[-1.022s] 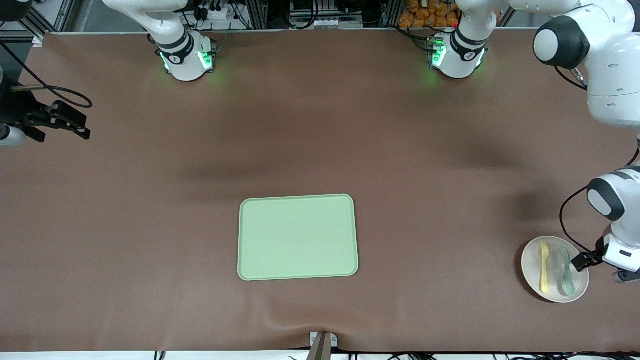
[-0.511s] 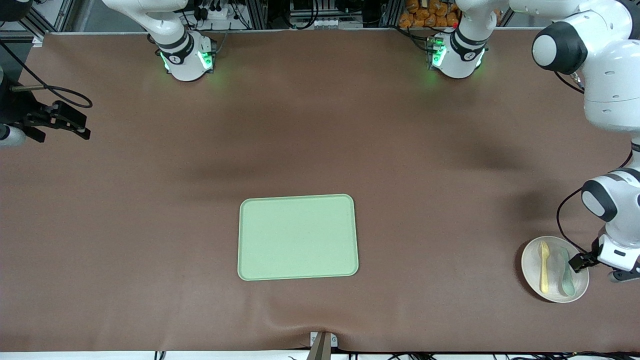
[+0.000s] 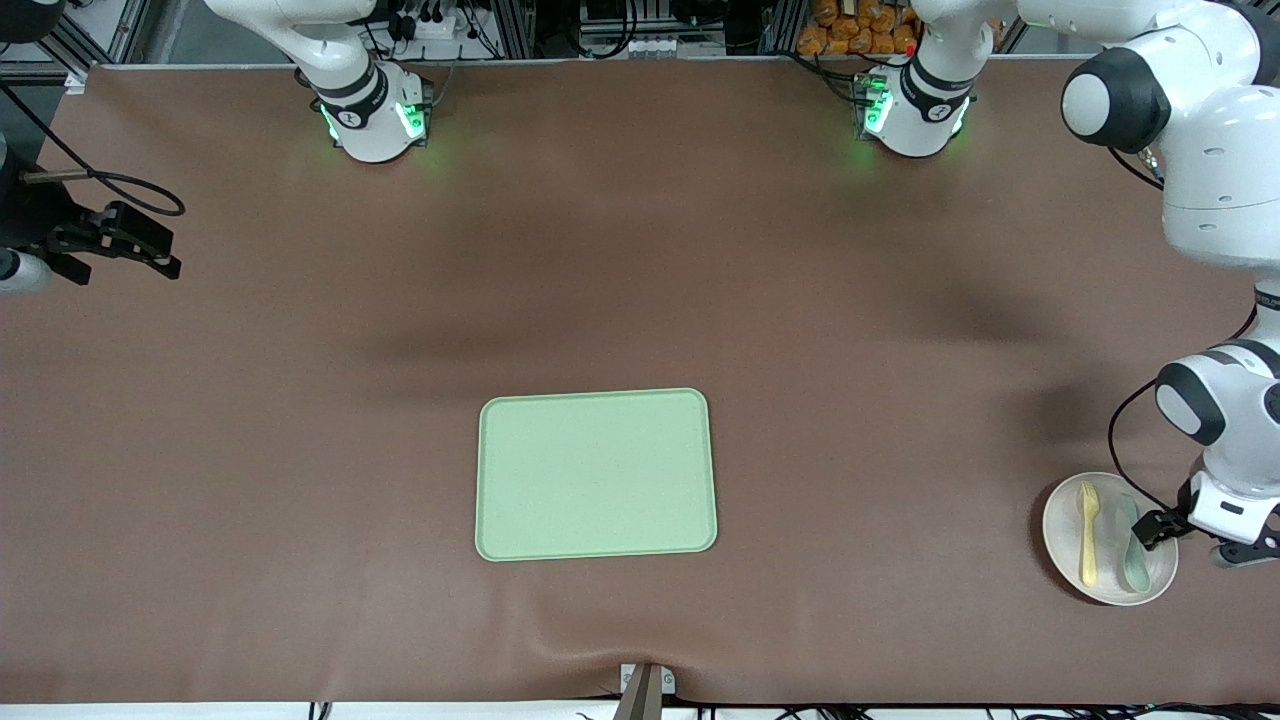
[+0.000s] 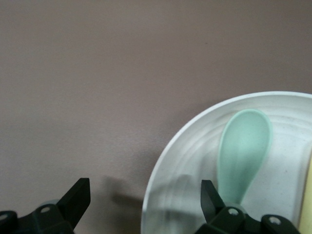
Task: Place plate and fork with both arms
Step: 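Lower the left gripper onto the plate rim and close on it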
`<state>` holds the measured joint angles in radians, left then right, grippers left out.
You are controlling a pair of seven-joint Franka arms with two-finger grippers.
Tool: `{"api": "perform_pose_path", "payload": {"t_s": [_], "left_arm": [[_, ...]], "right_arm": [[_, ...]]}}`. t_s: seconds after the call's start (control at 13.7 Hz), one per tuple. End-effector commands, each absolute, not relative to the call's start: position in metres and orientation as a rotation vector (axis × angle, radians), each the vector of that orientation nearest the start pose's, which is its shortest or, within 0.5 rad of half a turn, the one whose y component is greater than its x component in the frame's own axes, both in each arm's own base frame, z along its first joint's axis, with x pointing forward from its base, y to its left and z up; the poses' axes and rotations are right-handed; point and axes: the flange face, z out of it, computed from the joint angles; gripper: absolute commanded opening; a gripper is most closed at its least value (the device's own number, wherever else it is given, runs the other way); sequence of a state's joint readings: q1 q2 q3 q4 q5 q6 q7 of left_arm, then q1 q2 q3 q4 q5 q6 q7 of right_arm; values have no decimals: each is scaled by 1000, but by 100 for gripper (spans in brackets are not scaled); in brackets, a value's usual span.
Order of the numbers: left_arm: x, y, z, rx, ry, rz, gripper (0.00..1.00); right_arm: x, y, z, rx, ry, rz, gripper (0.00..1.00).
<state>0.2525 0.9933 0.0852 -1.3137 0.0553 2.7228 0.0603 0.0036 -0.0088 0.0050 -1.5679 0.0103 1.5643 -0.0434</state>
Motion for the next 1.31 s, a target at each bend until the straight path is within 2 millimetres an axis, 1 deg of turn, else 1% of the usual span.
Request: {"api": "perform_pose_path", "payload": {"t_s": [0.0, 0.15, 0.22, 0.29, 0.37, 0.44, 0.73, 0.95, 1.1, 1.17, 1.24], "left_arm": [[742, 239, 176, -2883, -232, -604, 100], [741, 239, 174, -2885, -232, -600, 100], [741, 238, 174, -2885, -232, -600, 90], [742, 238, 174, -2885, -238, -603, 59], [742, 237, 175, -2885, -236, -606, 8], [741, 238, 175, -2885, -236, -603, 0], [744, 234, 181, -2885, -240, -617, 0], [746, 227, 186, -2933, -315, -653, 0], [746, 225, 199, -2946, -335, -674, 0], [748, 215, 207, -2968, -339, -685, 0], [746, 210, 212, -2988, -345, -678, 0]], "right_arm": [[545, 4, 635, -3132, -92, -15, 100], [545, 4, 635, -3132, -92, -15, 100], [545, 4, 635, -3130, -92, -15, 100], [545, 3, 635, -3132, -89, -15, 100], [545, 4, 635, -3132, -94, -15, 100], [545, 4, 635, -3130, -94, -15, 100], [545, 3, 635, -3132, -92, -15, 100], [545, 4, 635, -3130, -94, -15, 100], [545, 3, 635, -3132, -92, -15, 100], [545, 3, 635, -3130, -89, -15, 100], [545, 3, 635, -3130, -91, -15, 100]]}}
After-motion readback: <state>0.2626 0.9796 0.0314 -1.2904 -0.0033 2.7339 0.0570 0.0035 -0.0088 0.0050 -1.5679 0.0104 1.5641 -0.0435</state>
